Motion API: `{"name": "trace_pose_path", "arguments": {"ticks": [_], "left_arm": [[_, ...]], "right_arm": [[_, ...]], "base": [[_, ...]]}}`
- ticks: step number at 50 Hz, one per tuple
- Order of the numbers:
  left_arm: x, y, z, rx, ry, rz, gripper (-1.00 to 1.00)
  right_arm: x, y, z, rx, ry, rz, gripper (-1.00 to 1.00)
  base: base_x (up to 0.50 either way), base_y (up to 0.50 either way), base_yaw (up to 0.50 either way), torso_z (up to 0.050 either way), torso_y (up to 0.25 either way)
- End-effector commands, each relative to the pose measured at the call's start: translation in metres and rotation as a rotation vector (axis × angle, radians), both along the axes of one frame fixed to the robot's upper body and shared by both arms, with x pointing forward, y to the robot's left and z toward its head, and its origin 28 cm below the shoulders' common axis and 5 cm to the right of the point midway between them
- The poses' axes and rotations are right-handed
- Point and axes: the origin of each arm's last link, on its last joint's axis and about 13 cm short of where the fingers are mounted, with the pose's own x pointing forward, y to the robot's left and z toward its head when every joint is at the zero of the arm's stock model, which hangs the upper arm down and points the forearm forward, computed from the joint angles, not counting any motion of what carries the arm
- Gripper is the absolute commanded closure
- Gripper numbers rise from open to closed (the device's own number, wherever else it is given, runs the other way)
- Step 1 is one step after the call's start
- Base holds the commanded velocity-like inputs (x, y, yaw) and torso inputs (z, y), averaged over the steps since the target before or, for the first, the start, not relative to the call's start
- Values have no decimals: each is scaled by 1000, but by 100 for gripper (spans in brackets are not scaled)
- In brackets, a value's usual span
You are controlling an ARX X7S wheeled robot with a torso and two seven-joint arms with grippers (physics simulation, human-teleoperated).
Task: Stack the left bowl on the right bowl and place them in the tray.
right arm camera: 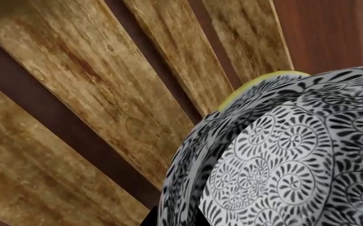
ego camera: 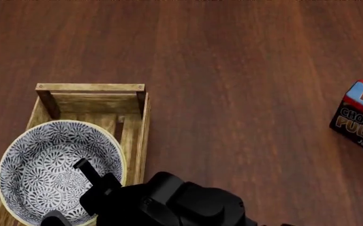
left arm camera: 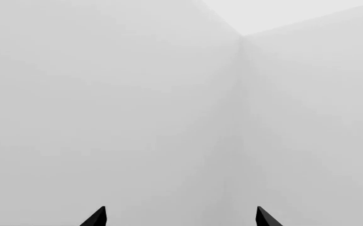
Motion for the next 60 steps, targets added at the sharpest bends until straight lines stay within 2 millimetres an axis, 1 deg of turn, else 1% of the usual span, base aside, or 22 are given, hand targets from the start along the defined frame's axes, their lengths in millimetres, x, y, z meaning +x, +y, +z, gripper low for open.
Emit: {"name": "trace_pose_path", "arguments": {"ticks": [1, 8, 9, 17, 25, 41, 54, 60], "left_arm": [[0, -1, -3, -7, 4, 5, -100], [-1, -1, -4, -13, 5, 9, -100], [-1, -1, -4, -12, 6, 9, -100], [0, -1, -3, -12, 4, 5, -100], [-2, 0, -1, -8, -6, 3, -100], [-11, 5, 7, 4, -34, 2, -100], [-19, 9, 21, 29, -59, -4, -100], [-22, 10, 28, 38, -67, -7, -100]], "right_arm": [[-2, 10, -14, -3, -5, 21, 100], [-2, 12, -17, 3, 1, 19, 100], [-2, 12, -17, -1, 2, 19, -100], [-1, 10, -11, 7, -6, 14, -100], [-5, 8, -4, 10, -13, 15, -100], [-26, 5, 12, 25, -10, 44, -100], [-49, 0, 26, 49, -6, 81, -100], [-53, -2, 33, 61, -15, 88, -100]], "base": [[12, 5, 7, 0, 0], [4, 6, 8, 0, -8], [0, 7, 9, 0, -10], [4, 6, 7, -5, -9], [1, 3, 5, -3, -5], [0, 0, 0, 0, -1], [0, 0, 0, 0, 0], [0, 0, 0, 0, 0]]}}
